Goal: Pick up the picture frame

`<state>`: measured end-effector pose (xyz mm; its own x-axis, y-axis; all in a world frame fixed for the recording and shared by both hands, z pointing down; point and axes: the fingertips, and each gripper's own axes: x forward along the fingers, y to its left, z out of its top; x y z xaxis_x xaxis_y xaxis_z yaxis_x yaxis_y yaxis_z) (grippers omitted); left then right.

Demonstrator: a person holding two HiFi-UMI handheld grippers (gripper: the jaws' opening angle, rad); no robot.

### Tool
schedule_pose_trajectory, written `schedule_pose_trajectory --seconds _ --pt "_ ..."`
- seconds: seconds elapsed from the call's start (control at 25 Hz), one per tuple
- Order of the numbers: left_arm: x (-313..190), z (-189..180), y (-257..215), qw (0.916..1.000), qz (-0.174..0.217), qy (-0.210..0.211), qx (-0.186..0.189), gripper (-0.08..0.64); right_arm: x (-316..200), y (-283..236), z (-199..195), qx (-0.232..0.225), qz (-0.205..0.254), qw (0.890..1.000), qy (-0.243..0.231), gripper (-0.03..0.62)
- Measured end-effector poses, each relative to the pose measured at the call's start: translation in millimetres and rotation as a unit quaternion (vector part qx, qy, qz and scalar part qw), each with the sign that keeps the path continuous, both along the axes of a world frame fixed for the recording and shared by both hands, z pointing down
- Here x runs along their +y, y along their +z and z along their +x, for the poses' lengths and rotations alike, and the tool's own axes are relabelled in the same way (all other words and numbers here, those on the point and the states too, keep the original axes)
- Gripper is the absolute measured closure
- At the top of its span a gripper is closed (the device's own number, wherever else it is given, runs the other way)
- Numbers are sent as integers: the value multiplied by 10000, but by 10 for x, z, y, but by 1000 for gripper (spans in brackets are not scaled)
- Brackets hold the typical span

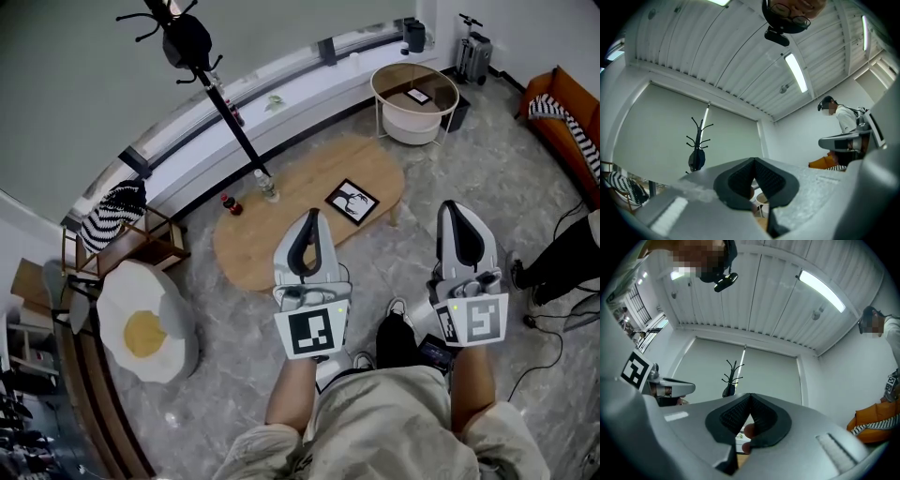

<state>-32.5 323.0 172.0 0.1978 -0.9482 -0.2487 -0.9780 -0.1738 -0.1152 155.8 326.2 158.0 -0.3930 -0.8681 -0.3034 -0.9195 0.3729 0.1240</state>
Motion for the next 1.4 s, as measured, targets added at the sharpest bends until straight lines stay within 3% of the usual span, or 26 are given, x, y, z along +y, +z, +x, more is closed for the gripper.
schedule_pose_trajectory --seconds 0.28,0.48,0.68,0.92,1.4 --pt "-588 279 31 10000 -48 -12 -38 555 -646 68 226 -118 -127 9998 -62 591" --pt "-971 439 181 10000 -71 -49 -49 555 -1079 145 255 193 -46 9995 -237 591" --pt "-1324 627 243 9999 27 1 -161 555 -1407 314 295 -190 -230 9984 -470 591" --pt "-1629 698 463 9999 -98 -129 -48 555 -1679 638 190 -74 -537 9962 -682 591" --pt "-2220 866 534 9987 -206 -426 -164 555 -2376 811 618 -386 -797 9942 -615 591"
